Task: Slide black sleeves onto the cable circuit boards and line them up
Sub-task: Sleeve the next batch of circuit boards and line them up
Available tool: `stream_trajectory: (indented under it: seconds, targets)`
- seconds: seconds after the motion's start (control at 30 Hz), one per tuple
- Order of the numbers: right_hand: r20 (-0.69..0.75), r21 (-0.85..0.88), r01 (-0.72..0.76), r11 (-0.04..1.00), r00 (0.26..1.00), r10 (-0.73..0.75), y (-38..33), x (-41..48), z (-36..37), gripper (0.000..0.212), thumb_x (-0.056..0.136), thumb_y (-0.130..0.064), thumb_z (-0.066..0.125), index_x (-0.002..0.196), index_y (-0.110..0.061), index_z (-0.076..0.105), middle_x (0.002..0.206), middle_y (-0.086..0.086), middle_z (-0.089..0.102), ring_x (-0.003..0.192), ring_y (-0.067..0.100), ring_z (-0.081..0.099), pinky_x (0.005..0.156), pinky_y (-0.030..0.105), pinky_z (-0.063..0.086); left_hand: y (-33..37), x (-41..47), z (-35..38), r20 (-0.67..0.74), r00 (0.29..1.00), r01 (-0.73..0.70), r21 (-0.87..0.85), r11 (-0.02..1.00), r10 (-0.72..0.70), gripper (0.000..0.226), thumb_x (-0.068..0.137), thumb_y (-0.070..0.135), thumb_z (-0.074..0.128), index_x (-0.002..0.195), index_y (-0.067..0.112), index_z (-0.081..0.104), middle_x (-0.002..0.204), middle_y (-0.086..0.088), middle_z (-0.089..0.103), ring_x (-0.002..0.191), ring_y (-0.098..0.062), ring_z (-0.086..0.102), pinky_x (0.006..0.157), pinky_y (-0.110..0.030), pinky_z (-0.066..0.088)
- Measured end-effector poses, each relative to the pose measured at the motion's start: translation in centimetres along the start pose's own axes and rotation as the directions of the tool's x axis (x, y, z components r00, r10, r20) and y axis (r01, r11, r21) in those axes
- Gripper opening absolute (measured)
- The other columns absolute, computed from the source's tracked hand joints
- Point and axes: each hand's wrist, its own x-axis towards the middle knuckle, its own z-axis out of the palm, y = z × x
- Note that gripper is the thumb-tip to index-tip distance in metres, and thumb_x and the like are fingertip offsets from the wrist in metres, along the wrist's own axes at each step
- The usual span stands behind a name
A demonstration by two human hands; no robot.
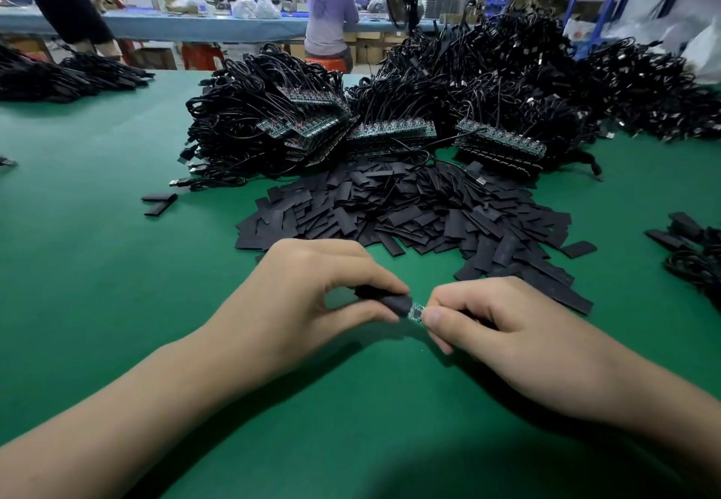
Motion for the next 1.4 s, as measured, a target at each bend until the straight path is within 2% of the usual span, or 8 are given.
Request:
stream_trajectory:
  seconds: [0.2, 0.3, 0.47, 0.57, 0.73, 0.97, 1.23, 1.4]
  targets:
    - [-0.098, 0.042, 0.031, 0.999, 0.995, -0.026, 0.3, 0.0, 0.7, 0.024, 0.095, -0.048, 0.052, 0.085, -0.032, 0.066, 0.068, -0.002, 0.057, 0.063, 0.012, 0.051, 0.063, 0.029, 0.039, 0.2, -0.1, 0.3, -0.004, 1.0, -0.02, -0.006, 1.0, 0.02, 0.018, 0.086, 0.03, 0.08, 0.101, 0.019, 0.081, 0.09, 0.01, 0.074, 0.081, -0.002, 0.068, 0.075, -0.028, 0.056]
    - [-0.267, 0.082, 0.079, 0.993, 0.962, -0.054, 0.6, 0.1, 0.8, 0.013, 0.091, -0.046, 0.06, 0.095, -0.034, 0.06, 0.08, -0.01, 0.067, 0.069, 0.01, 0.059, 0.068, 0.03, 0.045, 0.0, -0.1, 0.5, -0.069, 0.995, 0.068, -0.072, 0.995, -0.073, 0.018, 0.082, 0.03, 0.083, 0.097, 0.02, 0.082, 0.087, 0.011, 0.076, 0.078, -0.002, 0.069, 0.076, -0.024, 0.055]
    - [-0.431, -0.118, 0.197, 0.973, 0.873, -0.229, 0.5, 0.0, 0.7, 0.007, 0.091, -0.034, 0.065, 0.087, -0.03, 0.06, 0.081, -0.009, 0.066, 0.078, 0.015, 0.063, 0.066, 0.037, 0.05, 0.1, -0.2, 0.8, -0.127, 0.957, 0.226, -0.233, 0.946, -0.26, 0.022, 0.073, 0.041, 0.079, 0.092, 0.029, 0.081, 0.083, 0.018, 0.077, 0.077, -0.006, 0.073, 0.077, -0.02, 0.055]
    - [-0.454, -0.176, 0.225, 0.958, 0.845, -0.282, 0.5, 0.0, 0.8, 0.007, 0.09, -0.029, 0.067, 0.085, -0.03, 0.063, 0.08, -0.013, 0.065, 0.077, 0.012, 0.063, 0.061, 0.028, 0.047, 0.1, -0.2, 0.9, -0.11, 0.951, 0.248, -0.288, 0.925, -0.289, 0.021, 0.074, 0.04, 0.078, 0.092, 0.03, 0.081, 0.084, 0.017, 0.077, 0.077, -0.004, 0.074, 0.077, -0.017, 0.055]
    - [-0.454, -0.195, 0.262, 0.945, 0.83, -0.324, 0.8, 0.0, 1.0, 0.008, 0.09, -0.025, 0.07, 0.086, -0.029, 0.065, 0.081, -0.015, 0.065, 0.077, 0.008, 0.064, 0.064, 0.029, 0.048, 0.3, -0.2, 1.1, -0.112, 0.959, 0.226, -0.258, 0.939, -0.261, 0.02, 0.076, 0.037, 0.078, 0.094, 0.03, 0.081, 0.084, 0.016, 0.077, 0.08, -0.006, 0.073, 0.077, -0.012, 0.051]
    - [-0.441, -0.202, 0.306, 0.93, 0.82, -0.366, 0.8, 0.2, 1.2, 0.006, 0.091, -0.024, 0.071, 0.087, -0.027, 0.067, 0.081, -0.016, 0.064, 0.077, 0.007, 0.063, 0.065, 0.027, 0.048, 0.4, -0.2, 1.0, -0.12, 0.979, 0.145, -0.17, 0.975, -0.166, 0.02, 0.079, 0.033, 0.08, 0.096, 0.024, 0.081, 0.085, 0.013, 0.076, 0.081, -0.007, 0.07, 0.077, -0.019, 0.051]
    - [-0.496, -0.12, 0.259, 0.958, 0.821, -0.284, 0.6, 0.3, 1.3, 0.015, 0.087, -0.034, 0.073, 0.101, -0.03, 0.069, 0.085, -0.017, 0.069, 0.084, 0.009, 0.068, 0.073, 0.027, 0.052, 0.5, 0.0, 0.9, -0.187, 0.97, 0.131, -0.147, 0.98, -0.158, 0.019, 0.08, 0.034, 0.079, 0.096, 0.024, 0.081, 0.085, 0.017, 0.074, 0.08, -0.004, 0.07, 0.077, -0.015, 0.05]
    - [-0.505, -0.157, 0.24, 0.958, 0.814, -0.287, 0.5, 0.2, 1.2, 0.008, 0.086, -0.026, 0.073, 0.093, -0.026, 0.072, 0.086, -0.019, 0.07, 0.084, 0.003, 0.067, 0.076, 0.022, 0.051, 0.5, -0.1, 1.1, -0.205, 0.964, 0.139, -0.15, 0.979, -0.168, 0.017, 0.08, 0.032, 0.082, 0.095, 0.027, 0.081, 0.084, 0.017, 0.074, 0.08, -0.005, 0.07, 0.077, -0.017, 0.052]
